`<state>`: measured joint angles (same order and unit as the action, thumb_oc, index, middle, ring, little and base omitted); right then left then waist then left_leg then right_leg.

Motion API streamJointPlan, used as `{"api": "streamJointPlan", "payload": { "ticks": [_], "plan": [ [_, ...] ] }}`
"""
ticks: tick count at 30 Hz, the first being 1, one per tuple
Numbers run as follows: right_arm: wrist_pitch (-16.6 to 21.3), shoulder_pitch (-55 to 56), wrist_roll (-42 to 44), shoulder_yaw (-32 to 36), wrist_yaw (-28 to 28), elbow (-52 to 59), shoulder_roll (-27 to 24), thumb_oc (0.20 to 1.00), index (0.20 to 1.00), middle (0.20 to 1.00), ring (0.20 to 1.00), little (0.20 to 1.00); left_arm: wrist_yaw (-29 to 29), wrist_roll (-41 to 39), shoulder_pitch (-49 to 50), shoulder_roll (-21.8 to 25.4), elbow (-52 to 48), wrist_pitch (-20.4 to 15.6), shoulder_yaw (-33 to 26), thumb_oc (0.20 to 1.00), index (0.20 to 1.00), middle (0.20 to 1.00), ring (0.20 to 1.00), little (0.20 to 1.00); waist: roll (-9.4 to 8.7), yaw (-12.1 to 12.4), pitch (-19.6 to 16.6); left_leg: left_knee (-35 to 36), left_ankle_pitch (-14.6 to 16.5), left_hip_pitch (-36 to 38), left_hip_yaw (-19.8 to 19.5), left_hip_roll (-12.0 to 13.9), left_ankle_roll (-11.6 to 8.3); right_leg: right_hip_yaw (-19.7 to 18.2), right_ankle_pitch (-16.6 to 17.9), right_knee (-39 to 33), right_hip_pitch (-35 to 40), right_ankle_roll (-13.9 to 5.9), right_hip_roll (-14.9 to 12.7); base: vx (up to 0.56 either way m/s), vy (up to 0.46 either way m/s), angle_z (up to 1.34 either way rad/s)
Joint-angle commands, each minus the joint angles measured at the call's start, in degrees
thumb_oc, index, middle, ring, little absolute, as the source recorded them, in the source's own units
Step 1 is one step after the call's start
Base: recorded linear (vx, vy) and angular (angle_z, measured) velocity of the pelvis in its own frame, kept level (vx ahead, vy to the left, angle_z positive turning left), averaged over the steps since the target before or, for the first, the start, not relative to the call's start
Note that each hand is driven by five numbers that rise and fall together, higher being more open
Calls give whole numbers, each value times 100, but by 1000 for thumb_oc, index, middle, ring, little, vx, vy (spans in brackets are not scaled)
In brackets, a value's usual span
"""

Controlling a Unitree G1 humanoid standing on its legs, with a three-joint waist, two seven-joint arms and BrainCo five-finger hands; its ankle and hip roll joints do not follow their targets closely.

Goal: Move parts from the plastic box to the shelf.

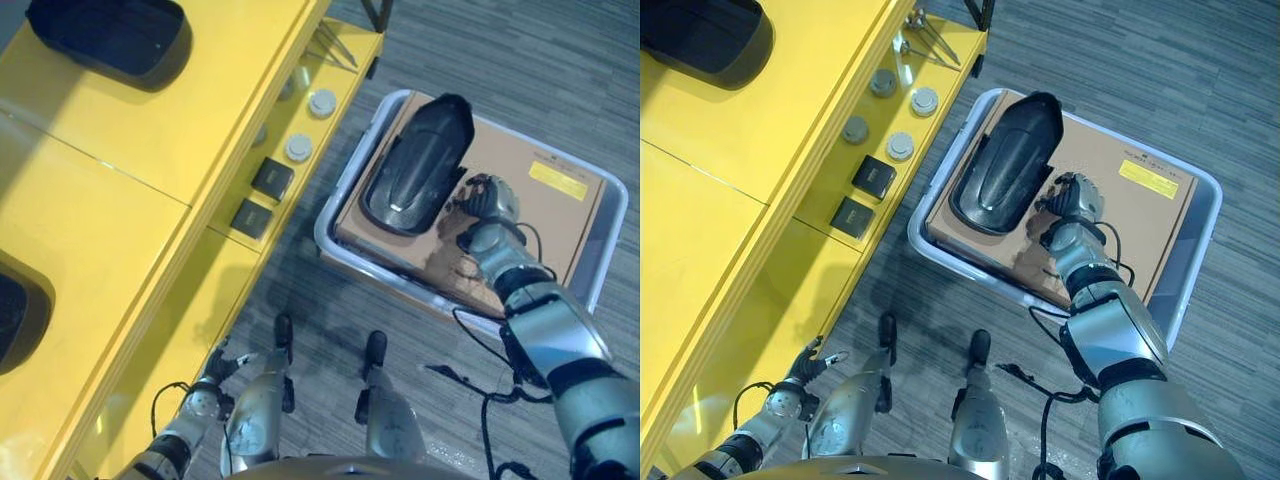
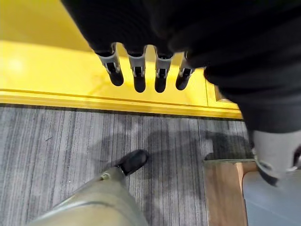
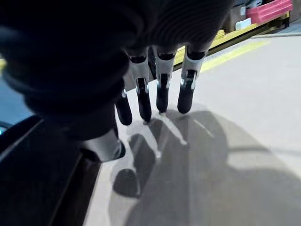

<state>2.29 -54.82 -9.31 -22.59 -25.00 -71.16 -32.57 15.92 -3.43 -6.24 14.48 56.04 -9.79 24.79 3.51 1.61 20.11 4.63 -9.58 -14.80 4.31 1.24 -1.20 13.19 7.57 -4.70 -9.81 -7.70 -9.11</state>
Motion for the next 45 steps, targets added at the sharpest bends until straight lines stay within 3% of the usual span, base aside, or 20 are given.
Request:
{"api": "streamJointPlan", "payload": {
  "ticks": [1, 3, 7, 12, 23, 31, 32, 33, 34, 45],
  "plan": [
    [-43, -144, 157, -214, -399, -312, 92, 1000, 1000, 1000, 1000, 1000, 114, -38, -200, -102, 386, -12, 149, 1000, 1000, 1000, 1000, 1000, -119, 82, -239, 37, 413, 228, -11, 72, -319, -145, 213, -22, -217, -348, -367, 0, 0, 0],
    [31, -85, 186, -5, -850, 474, -52, 1000, 1000, 1000, 1000, 1000, 211, -60, -207, -135, 445, -4, 66, 1000, 1000, 1000, 1000, 1000, -124, -9, -265, 37, 439, 258, 21, 80, -313, -177, 194, -20, -214, -342, -355, 0, 0, 0],
    [81, 10, 171, 232, -1221, 1365, -115, 1000, 1000, 1000, 1000, 1000, 295, -82, -193, -163, 462, 3, -5, 1000, 1000, 1000, 1000, 1000, -144, -61, -288, 37, 457, 284, 40, 103, -306, -213, 178, -17, -217, -331, -336, 7, -5, -3],
    [46, -112, 38, 266, -1292, 1879, -32, 1000, 1000, 1000, 1000, 1000, 335, -118, -201, -188, 429, -1, -7, 1000, 1000, 1000, 1000, 1000, -192, -69, -306, 37, 468, 313, 77, 129, -298, -250, 177, -17, -230, -317, -317, 1, -4, -5],
    [55, -286, 254, 68, -994, 916, 326, 1000, 1000, 1000, 1000, 1000, 332, -142, -224, -84, 342, -25, 21, 1000, 1000, 1000, 1000, 1000, -188, 26, -272, 37, 434, 281, 3, 116, -322, -138, 167, -8, -183, -307, -320, 0, -5, 1],
    [-210, -326, 249, -307, -27, -675, 733, 1000, 1000, 1000, 1000, 1000, 226, 23, -245, -22, 755, 50, -28, 1000, 1000, 1000, 1000, 1000, -183, 151, -239, 37, 404, 243, -65, 88, -329, -59, 182, -5, -163, -303, -344, 1, -3, 5],
    [-227, -314, 241, -302, 26, -726, 746, 583, 583, 583, 583, 583, 212, 23, -251, -25, 758, 62, -32, 1000, 1000, 1000, 1000, 1000, -183, 153, -245, 37, 408, 245, -73, 87, -328, -55, 181, -4, -157, -305, -347, 10, 5, 9],
    [-241, -288, 199, -328, 102, -791, 750, 438, 438, 438, 438, 438, 182, 36, -244, -35, 750, 69, -20, 1000, 1000, 1000, 1000, 1000, -178, 158, -250, 37, 408, 249, -78, 80, -326, -48, 179, 0, -147, -305, -349, 14, -4, 9],
    [-252, -273, 236, -316, 206, -871, 740, 200, 200, 200, 200, 200, 148, 50, -242, -40, 736, 79, -2, 1000, 1000, 1000, 1000, 1000, -177, 163, -258, 37, 409, 254, -99, 75, -326, -31, 170, 0, -128, -305, -351, 16, -8, 5],
    [-471, 287, -508, -380, 481, -1119, -125, 200, 200, 200, 200, 200, -134, 179, -220, 55, 398, 72, -15, 1000, 1000, 1000, 1000, 1000, -195, 127, -492, 37, 480, 459, -191, 113, -371, 147, 12, 25, 188, -295, -359, 14, -22, 10]
  ]
}}
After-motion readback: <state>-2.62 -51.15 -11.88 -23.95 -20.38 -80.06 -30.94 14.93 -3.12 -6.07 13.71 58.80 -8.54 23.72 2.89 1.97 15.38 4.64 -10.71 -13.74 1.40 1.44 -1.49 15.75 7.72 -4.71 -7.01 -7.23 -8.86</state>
